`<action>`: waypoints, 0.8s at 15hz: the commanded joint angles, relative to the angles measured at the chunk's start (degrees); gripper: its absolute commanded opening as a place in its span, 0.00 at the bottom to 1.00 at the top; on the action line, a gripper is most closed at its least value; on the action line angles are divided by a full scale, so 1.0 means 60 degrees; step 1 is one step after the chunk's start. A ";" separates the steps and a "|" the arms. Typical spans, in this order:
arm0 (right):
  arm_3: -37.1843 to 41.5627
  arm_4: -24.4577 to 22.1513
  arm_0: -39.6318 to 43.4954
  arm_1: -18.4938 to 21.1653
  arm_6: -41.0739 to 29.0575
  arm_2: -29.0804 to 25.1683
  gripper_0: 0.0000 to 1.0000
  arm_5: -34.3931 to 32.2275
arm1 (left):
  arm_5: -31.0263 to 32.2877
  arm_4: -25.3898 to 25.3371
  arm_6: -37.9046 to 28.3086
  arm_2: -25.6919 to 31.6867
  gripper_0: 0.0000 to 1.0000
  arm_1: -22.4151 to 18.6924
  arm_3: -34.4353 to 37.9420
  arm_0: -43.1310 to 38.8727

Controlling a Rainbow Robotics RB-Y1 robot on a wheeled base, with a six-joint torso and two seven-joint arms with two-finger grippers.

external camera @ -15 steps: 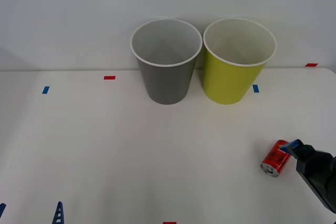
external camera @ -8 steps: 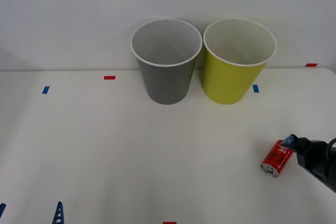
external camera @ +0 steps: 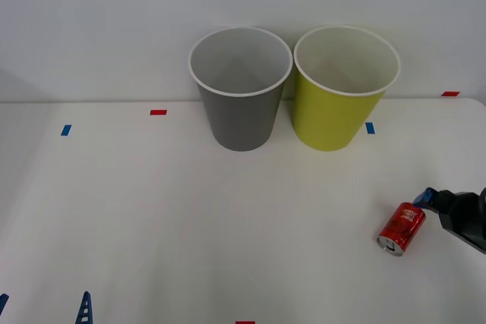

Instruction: Put cans in the gray bin and PET bottles in the light green bin.

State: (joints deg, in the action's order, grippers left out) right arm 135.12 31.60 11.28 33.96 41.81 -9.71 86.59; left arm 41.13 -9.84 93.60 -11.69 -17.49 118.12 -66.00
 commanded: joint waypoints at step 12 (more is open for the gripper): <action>-0.1969 0.1588 -0.1235 0.0845 -0.0025 0.0241 1.00 0.0495 | 0.0000 0.0000 0.0000 0.0000 1.00 0.0000 0.0000 0.0000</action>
State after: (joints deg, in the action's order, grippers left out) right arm 124.26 40.68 4.50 38.69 41.78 -9.04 89.75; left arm 41.13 -9.84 93.60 -11.69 -17.49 118.12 -66.00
